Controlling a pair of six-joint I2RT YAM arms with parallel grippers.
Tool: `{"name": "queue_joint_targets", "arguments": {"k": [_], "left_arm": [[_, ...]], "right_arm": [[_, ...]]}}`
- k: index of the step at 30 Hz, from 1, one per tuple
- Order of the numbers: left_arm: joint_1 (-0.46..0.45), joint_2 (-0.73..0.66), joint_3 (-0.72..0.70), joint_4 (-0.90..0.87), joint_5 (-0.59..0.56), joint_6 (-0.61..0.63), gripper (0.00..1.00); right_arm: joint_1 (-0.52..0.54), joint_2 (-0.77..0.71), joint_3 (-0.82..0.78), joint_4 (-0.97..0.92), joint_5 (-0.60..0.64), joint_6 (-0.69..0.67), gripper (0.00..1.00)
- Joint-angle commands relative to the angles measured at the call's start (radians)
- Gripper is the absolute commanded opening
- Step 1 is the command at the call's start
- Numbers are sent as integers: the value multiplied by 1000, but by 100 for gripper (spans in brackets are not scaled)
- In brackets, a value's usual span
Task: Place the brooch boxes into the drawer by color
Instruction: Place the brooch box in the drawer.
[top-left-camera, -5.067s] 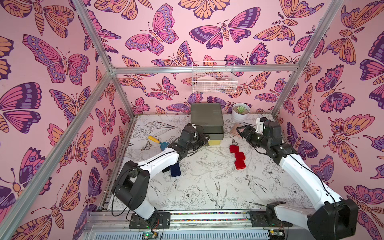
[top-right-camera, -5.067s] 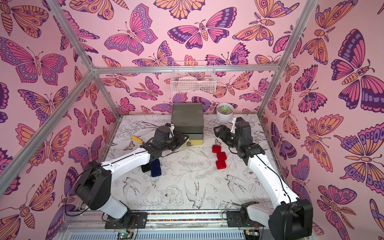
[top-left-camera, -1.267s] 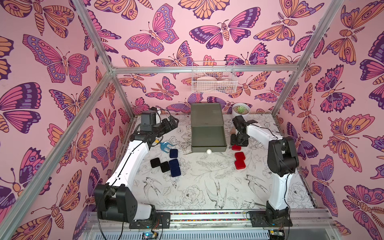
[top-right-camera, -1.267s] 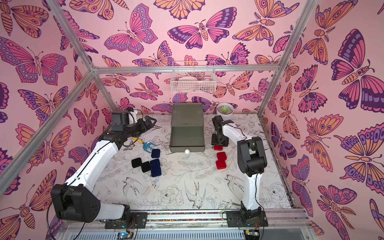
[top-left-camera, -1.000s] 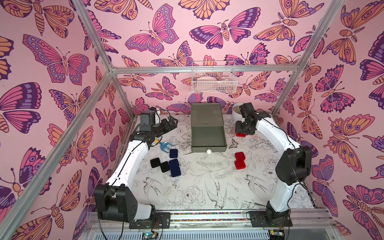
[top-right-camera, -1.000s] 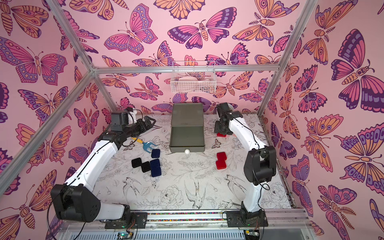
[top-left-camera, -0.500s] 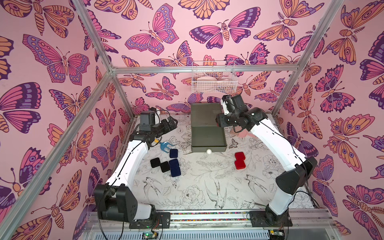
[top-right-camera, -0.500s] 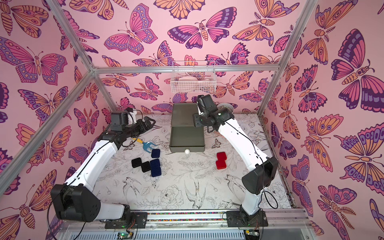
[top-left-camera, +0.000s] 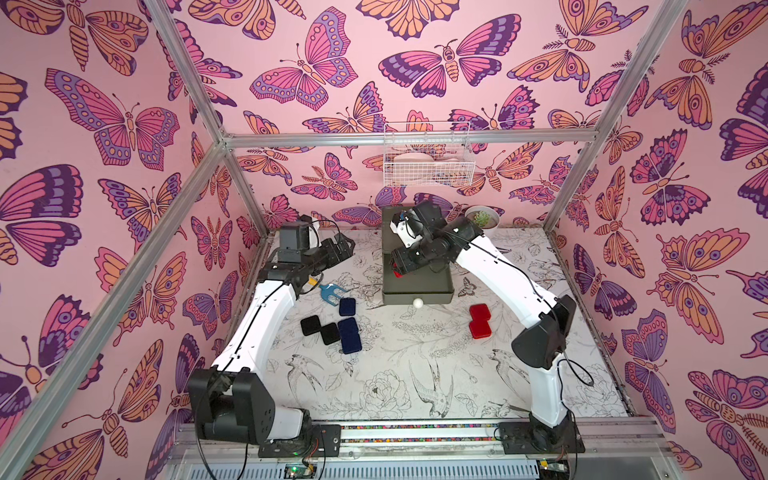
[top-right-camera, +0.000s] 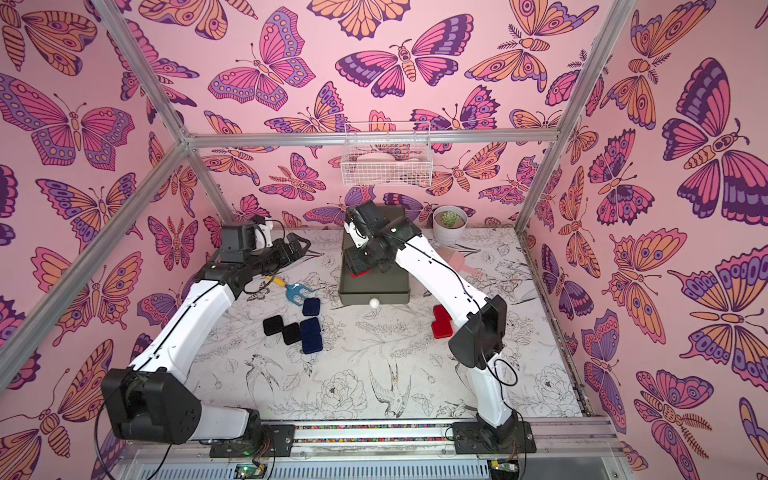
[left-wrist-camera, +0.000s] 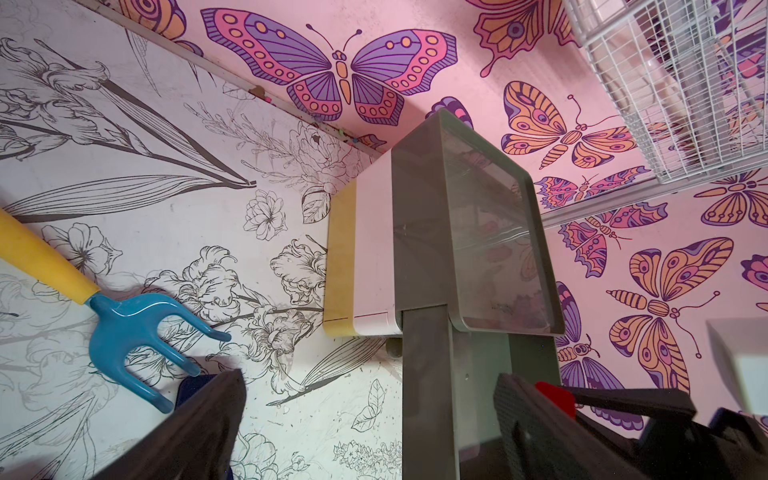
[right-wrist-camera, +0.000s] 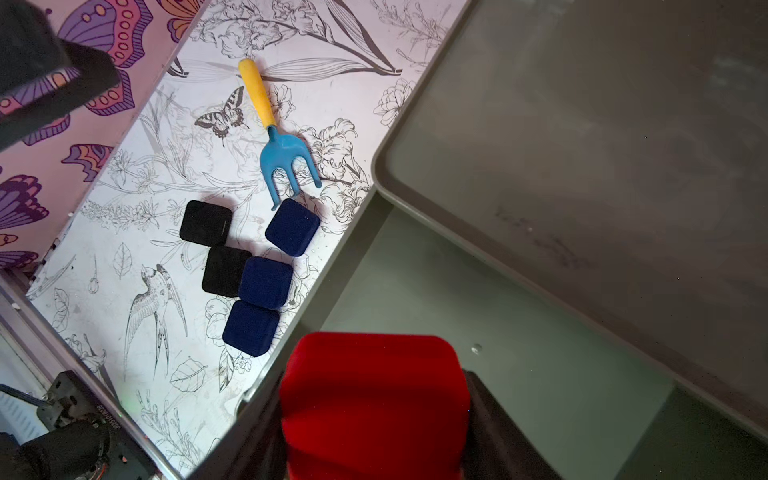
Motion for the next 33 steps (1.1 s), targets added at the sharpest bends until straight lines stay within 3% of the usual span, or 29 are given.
{"name": "queue_joint_targets", "arguments": {"k": [1,24,29,33], "left_arm": [[11,2,-22,-12,17,17,100],[16,8,-38,-12,44,13,100],[17,7,-47,-12,47,11,100],[17,3,-54,-12,49,12,100]], "right_arm": [[11,26,49,-79,-16,-7,52],[13,156,110,-71,41,295,52],[13,153,97,-68,67,324,56],[13,142,84,-43,62,330,64]]}}
